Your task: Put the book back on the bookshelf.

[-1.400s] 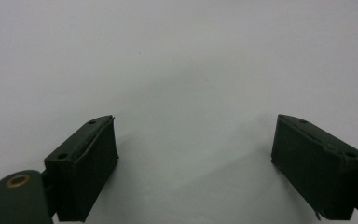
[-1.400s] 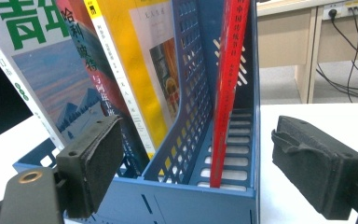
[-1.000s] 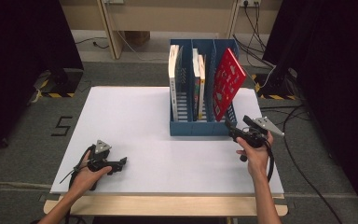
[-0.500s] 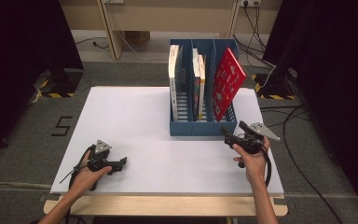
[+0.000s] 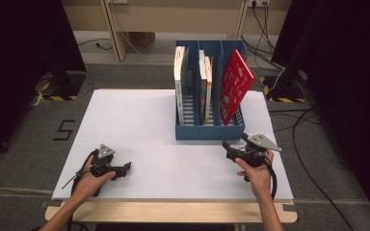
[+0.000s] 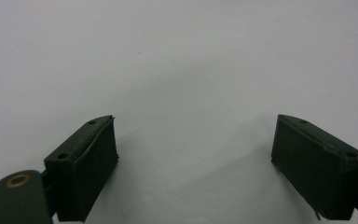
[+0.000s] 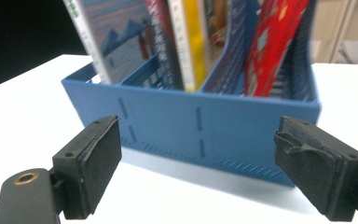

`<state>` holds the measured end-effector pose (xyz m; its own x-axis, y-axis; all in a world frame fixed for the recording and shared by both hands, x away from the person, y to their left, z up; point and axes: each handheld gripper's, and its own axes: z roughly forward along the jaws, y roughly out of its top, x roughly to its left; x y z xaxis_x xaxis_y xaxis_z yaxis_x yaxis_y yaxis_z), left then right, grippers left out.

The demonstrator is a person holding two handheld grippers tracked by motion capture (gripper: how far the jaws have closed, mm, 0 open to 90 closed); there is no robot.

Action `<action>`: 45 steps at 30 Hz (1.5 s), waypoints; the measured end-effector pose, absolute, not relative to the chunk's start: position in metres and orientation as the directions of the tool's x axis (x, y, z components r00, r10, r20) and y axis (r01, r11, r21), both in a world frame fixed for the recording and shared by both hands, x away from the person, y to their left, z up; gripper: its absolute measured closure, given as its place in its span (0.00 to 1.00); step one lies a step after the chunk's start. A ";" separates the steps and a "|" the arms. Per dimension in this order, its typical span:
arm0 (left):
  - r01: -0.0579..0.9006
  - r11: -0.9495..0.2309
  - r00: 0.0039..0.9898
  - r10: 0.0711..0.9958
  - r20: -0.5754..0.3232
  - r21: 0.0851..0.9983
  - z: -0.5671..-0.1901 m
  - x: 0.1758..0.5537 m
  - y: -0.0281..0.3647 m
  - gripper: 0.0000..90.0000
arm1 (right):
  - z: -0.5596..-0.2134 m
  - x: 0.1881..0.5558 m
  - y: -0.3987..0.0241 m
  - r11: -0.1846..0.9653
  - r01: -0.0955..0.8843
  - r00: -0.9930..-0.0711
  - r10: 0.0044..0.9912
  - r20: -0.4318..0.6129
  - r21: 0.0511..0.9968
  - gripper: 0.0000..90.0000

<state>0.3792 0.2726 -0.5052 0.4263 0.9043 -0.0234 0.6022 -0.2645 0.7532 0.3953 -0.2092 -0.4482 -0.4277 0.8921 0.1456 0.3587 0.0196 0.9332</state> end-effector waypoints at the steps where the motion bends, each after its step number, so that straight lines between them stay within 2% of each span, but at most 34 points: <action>1: 0.602 -0.264 0.426 0.904 -0.024 0.753 -0.505 0.379 0.273 0.15 | -0.450 0.395 -0.209 0.027 0.364 -0.434 0.889 0.144 0.931 0.17; 23: 0.602 -0.264 0.426 0.904 -0.023 0.754 -0.505 0.379 0.273 0.15 | -0.473 0.372 -0.193 0.152 0.442 -0.497 0.862 0.100 0.884 0.18; 45: 0.602 -0.265 0.427 0.904 -0.024 0.753 -0.505 0.379 0.273 0.15 | -0.486 0.351 -0.186 0.244 0.454 -0.543 0.838 0.049 0.857 0.17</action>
<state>0.3792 0.2726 -0.5052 0.4265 0.9042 -0.0235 0.6023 -0.2645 0.7532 0.3510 -0.1864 -0.4859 -0.5431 0.8382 0.0491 0.4538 0.2438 0.8571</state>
